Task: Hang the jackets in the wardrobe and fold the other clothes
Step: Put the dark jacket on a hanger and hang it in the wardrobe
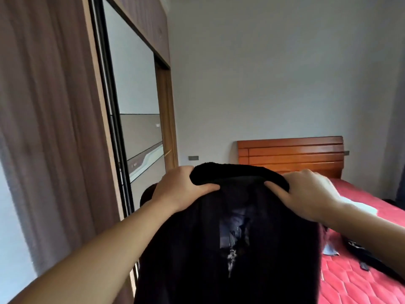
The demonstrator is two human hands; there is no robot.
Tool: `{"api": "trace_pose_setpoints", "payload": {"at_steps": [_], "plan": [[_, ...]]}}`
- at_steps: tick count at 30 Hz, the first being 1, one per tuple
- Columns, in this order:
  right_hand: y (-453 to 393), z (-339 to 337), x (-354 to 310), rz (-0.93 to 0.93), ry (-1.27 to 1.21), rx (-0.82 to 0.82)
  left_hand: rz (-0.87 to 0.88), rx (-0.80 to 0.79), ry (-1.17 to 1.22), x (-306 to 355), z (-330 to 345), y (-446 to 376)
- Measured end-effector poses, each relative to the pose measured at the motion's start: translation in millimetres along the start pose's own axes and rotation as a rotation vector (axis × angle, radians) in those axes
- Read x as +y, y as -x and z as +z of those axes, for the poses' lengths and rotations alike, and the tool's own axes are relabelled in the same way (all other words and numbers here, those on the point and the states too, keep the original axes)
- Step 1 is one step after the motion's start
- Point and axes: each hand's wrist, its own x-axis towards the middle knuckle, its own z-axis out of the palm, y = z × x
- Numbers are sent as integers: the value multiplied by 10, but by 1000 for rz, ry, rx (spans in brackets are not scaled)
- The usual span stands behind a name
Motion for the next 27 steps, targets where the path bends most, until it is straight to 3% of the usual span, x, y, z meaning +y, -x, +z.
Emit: {"api": "trace_pose_setpoints", "payload": {"at_steps": [4,7,16,27], "plan": [[-407,476,-94,47,-152,-43,-87,8,59,-309,45,-271],[-768,846,-140,88,-442,-114,-135,21,81,-548,195,-588],[-2109,1917,-171,34,-889,-250,-273,56,83,-1240,769,-1793],[-3516,2626,-315,21,-1021,-258,-334,187,114,-1921,1109,-3236]]}}
